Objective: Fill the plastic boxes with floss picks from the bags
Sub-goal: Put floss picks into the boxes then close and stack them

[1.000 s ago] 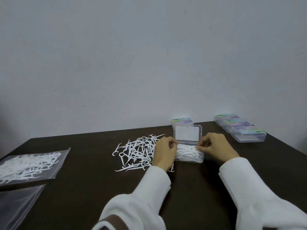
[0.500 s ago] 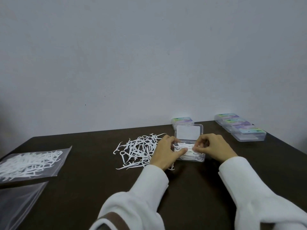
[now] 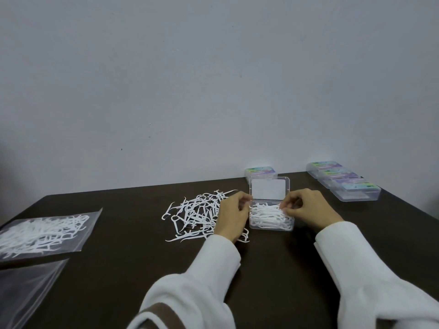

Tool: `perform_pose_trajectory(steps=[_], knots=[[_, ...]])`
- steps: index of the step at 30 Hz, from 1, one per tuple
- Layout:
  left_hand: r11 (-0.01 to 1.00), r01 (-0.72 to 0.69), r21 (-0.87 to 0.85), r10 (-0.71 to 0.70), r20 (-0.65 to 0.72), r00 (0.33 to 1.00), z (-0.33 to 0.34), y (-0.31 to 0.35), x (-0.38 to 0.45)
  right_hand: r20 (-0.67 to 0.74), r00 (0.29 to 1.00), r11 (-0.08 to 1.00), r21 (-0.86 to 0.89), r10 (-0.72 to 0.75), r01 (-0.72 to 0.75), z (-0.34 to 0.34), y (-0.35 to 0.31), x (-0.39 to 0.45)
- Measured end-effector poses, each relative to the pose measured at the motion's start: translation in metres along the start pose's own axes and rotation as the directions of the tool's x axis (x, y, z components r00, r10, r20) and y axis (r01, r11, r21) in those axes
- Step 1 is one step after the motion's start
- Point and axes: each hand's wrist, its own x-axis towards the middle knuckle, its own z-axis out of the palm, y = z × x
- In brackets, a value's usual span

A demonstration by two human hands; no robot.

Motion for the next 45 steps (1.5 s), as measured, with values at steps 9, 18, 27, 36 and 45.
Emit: perform_pose_trajectory(steps=[9,18,27,36,45], knots=[[0.995,0.029,-0.091,-0.030,-0.016,0.999,0.003,0.003,-0.001,-0.060,0.997,0.999,-0.033,-0.044,0.042,0.002,-0.001,0.001],[1.000,-0.009,0.008,0.010,-0.041,0.999,-0.031,0.000,-0.008,-0.046,0.974,0.974,-0.059,-0.220,0.217,0.013,-0.030,-0.004],[0.951,-0.069,0.300,0.035,0.116,0.993,-0.112,-0.031,-0.033,0.181,0.940,0.941,-0.126,-0.289,0.314,0.059,-0.084,-0.028],[0.860,0.132,0.494,-0.263,0.205,0.943,-0.139,-0.062,-0.042,0.157,0.981,0.976,-0.167,-0.114,0.140,0.098,-0.095,-0.026],[0.939,0.082,0.334,-0.155,0.199,0.968,-0.132,-0.062,-0.036,0.079,0.953,0.956,0.041,-0.291,0.289,0.099,-0.096,-0.008]])
